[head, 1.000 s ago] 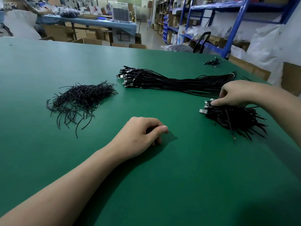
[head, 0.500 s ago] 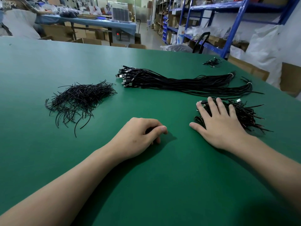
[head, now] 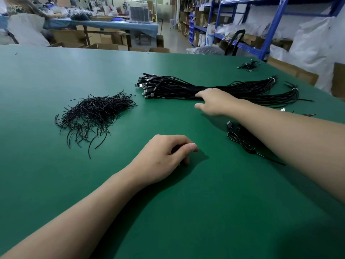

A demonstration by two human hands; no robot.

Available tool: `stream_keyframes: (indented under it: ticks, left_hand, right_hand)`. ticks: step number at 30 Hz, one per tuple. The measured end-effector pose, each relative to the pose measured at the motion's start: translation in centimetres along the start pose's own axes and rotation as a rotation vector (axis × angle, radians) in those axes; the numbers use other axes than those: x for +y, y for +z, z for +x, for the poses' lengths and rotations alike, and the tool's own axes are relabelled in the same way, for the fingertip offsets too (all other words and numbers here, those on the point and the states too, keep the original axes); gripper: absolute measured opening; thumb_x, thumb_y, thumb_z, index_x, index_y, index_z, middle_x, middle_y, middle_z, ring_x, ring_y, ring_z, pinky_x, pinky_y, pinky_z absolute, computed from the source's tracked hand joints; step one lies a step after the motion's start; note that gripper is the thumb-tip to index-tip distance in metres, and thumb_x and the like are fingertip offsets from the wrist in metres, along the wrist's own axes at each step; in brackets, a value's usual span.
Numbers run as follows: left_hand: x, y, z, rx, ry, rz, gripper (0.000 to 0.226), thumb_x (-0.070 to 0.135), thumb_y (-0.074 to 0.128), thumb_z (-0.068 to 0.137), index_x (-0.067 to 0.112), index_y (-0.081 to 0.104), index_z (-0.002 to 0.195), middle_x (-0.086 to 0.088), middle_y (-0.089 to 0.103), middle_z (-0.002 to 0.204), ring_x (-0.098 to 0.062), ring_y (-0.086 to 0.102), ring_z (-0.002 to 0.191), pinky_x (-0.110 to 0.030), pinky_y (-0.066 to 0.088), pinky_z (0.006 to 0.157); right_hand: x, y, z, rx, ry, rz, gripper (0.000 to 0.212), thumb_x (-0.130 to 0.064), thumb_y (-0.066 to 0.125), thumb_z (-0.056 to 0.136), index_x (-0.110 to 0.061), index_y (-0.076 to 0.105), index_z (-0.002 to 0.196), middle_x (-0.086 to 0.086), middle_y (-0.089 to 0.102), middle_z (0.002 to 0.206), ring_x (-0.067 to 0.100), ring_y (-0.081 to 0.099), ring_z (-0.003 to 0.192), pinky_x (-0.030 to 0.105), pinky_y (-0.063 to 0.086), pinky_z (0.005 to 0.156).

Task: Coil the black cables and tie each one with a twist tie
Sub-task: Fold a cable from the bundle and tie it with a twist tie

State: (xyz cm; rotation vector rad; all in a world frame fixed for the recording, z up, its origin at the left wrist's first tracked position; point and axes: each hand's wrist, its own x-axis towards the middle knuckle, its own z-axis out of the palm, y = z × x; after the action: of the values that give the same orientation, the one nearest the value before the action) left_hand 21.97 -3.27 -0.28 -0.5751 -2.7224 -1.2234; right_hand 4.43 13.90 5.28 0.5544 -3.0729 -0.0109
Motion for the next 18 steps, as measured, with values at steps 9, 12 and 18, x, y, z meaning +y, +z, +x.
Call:
stream_keyframes:
  ticks: [9,12,18]
  left_hand:
    - [-0.5,0.3,0.3,-0.012,-0.002,0.002,0.026,0.039,0.05,0.105,0.028,0.073,0.101,0.017,0.07,0.074,-0.002,0.061,0.067,-0.025,0.047,0.067]
    - [-0.6,0.4,0.4,-0.017,-0.01,0.004,0.027,0.042,0.049,0.104,0.028,0.073,0.101,0.018,0.069,0.074,-0.001,0.06,0.067,-0.023,0.043,0.064]
    - [-0.7,0.4,0.5,-0.033,-0.031,-0.004,0.033,0.047,0.046,0.102,0.028,0.072,0.099,0.018,0.07,0.075,-0.001,0.059,0.065,-0.025,0.043,0.063]
  right_hand:
    - [-5.1,2.7,6.0,0.164,-0.215,0.024,0.058,-0.028,0.057,0.102,-0.02,0.035,0.155,0.005,0.038,0.158,0.029,0.038,0.141,0.045,0.035,0.113]
    - [-6.4,2.0,8.0,0.202,-0.245,0.035,0.06,-0.02,0.053,0.104,-0.023,0.028,0.158,0.005,0.032,0.161,0.03,0.034,0.144,0.044,0.031,0.114]
    - [-8.7,1.3,10.8,0.252,-0.28,-0.12,0.046,-0.002,0.055,0.098,-0.028,0.059,0.136,0.006,0.057,0.137,0.03,0.048,0.127,0.041,0.036,0.102]
